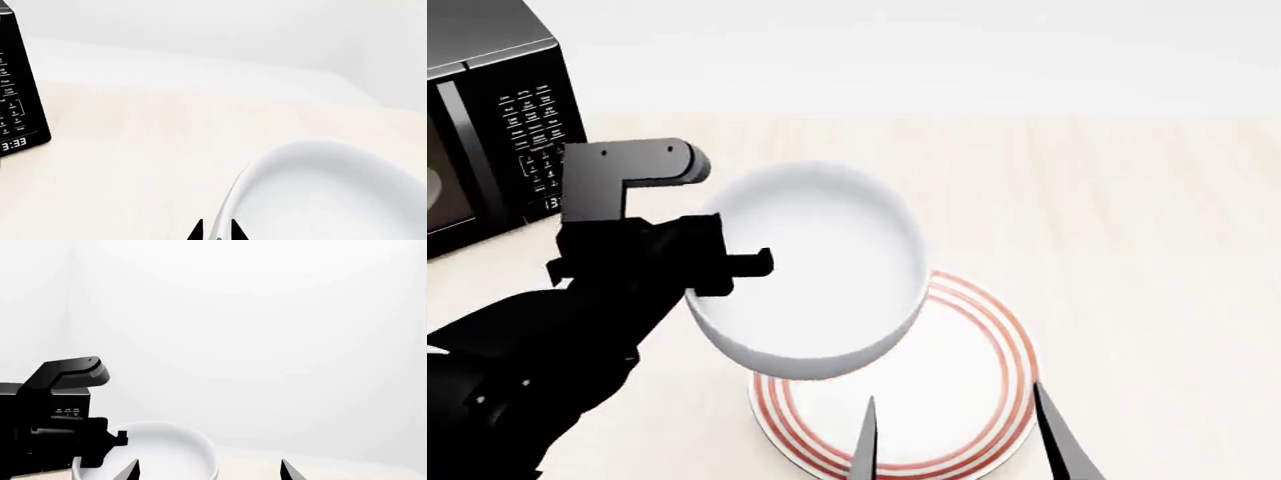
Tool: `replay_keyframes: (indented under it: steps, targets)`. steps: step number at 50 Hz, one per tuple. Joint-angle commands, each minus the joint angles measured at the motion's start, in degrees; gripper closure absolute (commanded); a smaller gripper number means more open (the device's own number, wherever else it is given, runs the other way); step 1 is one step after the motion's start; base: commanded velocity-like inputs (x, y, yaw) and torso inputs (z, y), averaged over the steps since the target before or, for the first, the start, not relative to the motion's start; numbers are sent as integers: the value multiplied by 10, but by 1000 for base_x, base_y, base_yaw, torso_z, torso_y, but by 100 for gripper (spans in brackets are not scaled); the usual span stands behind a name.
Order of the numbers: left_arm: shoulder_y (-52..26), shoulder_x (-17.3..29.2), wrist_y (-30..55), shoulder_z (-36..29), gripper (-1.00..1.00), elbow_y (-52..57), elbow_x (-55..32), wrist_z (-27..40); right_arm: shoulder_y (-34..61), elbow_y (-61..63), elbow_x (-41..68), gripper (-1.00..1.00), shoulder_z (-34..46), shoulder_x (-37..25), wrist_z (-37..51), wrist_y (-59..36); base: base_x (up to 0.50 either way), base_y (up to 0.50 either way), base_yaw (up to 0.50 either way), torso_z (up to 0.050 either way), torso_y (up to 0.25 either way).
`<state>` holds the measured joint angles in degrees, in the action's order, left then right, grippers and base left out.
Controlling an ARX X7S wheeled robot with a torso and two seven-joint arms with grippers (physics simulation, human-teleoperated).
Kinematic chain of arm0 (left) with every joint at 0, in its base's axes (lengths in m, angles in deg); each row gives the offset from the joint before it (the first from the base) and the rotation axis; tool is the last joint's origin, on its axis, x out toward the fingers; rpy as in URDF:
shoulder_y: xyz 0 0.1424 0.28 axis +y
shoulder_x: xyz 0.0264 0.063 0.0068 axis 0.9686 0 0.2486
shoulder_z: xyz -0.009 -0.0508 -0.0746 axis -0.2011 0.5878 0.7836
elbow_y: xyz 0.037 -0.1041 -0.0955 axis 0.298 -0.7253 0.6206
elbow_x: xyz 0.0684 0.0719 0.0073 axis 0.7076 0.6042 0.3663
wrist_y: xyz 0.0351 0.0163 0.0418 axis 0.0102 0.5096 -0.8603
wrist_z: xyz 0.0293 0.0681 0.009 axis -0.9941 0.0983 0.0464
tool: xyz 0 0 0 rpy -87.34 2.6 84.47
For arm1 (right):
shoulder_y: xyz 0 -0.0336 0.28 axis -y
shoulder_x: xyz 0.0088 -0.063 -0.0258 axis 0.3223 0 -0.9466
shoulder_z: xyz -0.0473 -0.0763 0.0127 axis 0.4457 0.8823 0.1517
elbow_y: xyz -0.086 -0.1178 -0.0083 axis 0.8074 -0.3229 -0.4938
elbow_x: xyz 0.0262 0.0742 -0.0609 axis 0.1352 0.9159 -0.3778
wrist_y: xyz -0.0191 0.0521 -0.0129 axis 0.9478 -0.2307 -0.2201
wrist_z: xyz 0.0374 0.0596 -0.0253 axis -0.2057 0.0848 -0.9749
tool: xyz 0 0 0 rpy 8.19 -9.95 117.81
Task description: Pick up the white bowl and put it on the plate.
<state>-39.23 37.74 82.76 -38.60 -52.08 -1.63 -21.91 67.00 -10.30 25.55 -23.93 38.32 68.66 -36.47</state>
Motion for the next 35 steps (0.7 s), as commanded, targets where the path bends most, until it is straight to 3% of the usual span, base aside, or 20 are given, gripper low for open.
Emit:
replay_keyframes:
  steps: [1,30,35]
  targets:
    - [-26,-14,-63,-74,100,-65,-86,21,1,-3,4,-100,-23,10,-13,0,0,0,0,0,0]
    - [-105,-16,-270,-313,100,-256,-309,48,1,-5,8,-100,-22,5,-10,4,0,0,0,0,0]
    - [-126,-17,-324,-388,100,-304,-388,49,1,-5,9,-100,-21,5,-9,4,0,0,0,0,0]
